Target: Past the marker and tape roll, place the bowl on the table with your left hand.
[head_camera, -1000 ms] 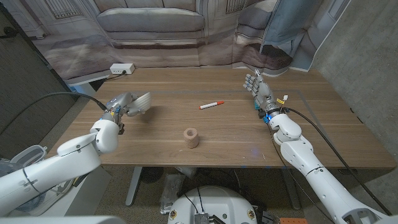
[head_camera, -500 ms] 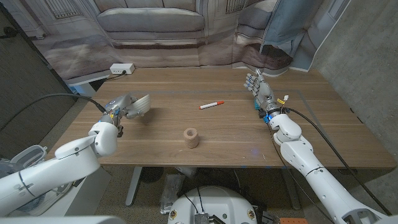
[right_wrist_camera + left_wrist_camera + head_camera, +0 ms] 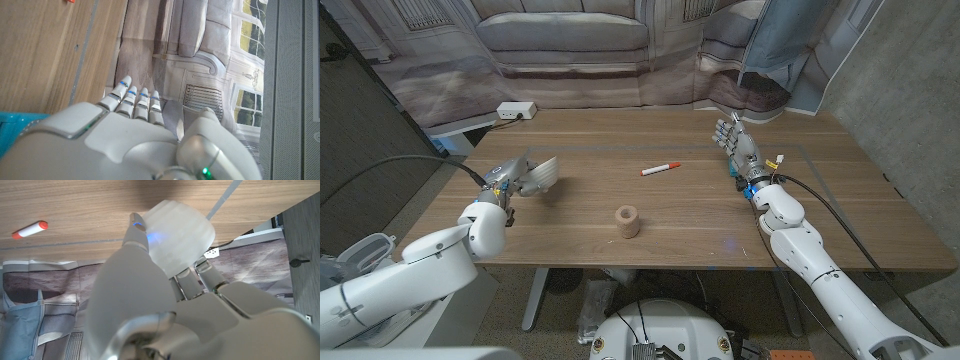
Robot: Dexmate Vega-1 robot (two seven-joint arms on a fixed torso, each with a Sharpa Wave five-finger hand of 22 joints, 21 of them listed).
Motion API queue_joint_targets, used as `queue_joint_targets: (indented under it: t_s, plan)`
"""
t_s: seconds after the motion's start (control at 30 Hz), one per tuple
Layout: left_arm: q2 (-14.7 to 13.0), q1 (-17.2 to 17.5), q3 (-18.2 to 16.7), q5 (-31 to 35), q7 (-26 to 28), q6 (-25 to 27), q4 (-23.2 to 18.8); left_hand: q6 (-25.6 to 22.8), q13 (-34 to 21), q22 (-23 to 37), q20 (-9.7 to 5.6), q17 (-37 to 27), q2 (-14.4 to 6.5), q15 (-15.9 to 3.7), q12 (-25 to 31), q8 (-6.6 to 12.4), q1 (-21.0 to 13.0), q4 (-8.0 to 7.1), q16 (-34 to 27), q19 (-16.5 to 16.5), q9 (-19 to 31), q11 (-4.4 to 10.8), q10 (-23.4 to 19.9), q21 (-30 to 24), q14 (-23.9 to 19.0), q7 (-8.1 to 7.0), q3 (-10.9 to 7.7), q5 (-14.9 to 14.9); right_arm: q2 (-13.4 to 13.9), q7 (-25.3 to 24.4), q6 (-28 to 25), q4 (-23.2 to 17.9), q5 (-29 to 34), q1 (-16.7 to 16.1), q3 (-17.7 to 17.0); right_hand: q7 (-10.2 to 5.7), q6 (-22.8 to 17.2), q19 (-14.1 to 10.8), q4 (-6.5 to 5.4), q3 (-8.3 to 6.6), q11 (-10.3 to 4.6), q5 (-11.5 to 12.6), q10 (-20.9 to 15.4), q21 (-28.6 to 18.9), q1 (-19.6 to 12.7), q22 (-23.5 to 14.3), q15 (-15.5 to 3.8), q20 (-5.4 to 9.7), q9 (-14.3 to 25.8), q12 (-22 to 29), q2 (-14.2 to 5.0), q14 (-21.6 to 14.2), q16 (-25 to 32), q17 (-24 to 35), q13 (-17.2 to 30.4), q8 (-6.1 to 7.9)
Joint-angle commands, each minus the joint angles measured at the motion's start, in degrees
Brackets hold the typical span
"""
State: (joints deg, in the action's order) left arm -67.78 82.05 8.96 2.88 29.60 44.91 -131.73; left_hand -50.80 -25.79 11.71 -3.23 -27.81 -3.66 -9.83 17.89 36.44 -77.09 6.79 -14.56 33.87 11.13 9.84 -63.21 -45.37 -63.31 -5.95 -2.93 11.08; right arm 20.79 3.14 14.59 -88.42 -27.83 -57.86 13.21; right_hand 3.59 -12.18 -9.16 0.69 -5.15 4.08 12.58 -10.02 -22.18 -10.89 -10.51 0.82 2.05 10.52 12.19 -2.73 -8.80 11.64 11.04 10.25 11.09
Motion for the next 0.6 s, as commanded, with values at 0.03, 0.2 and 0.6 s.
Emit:
queue_joint_targets:
  t_s: [0.03,0.2,0.6]
  plan:
    - [0.07,3.43,-2.04,0.13,0.67,1.82,-2.06,-7.83,-5.45,0.04,-5.68,-1.14,-2.14,-3.62,0.17,1.74,-1.82,-0.65,-0.26,-0.21,3.8,1.46,-1.91,-0.44,-2.49,2.17,-1.17,0.33,0.45,-0.12,-0.02,-0.82,-0.42,-0.65,-0.18,0.3,-0.29,-0.53,0.02,0.3,-0.07,0.05,-0.42,0.18,-0.08,-0.29,0.03,2.06,0.13,-0.23,-0.51,-0.48,-0.04,0.35,0.32,0.08]
    - [0.7,4.32,-2.36,0.22,0.91,2.87,-2.96,-7.68,-5.51,0.0,-5.63,-1.23,-2.12,-3.6,0.11,1.74,-1.82,-0.64,-0.12,-0.44,3.81,1.43,-1.92,-0.54,-2.44,2.14,-1.22,0.33,0.69,-0.08,0.17,-1.0,-0.5,-1.03,-0.25,0.26,-0.32,-0.53,0.03,0.31,-0.11,0.05,-0.44,0.25,-0.08,-0.29,0.02,2.03,0.13,-0.22,-0.52,-0.44,-0.06,0.35,0.32,0.09]
    - [2.02,9.8,-5.8,0.92,1.78,2.93,-4.56,-7.76,-5.65,-0.11,-5.67,-1.51,-2.09,-3.62,0.01,1.89,-1.85,-0.61,0.14,-0.54,3.77,1.2,-2.12,-1.01,-2.54,2.2,-1.39,0.32,0.91,-0.55,0.29,-1.68,-1.05,-1.78,-0.5,0.26,-0.32,-0.61,0.05,0.36,-0.09,0.05,-0.45,0.43,-0.05,-0.3,0.07,2.04,0.13,-0.23,-0.54,-0.45,-0.07,0.35,0.32,0.08]
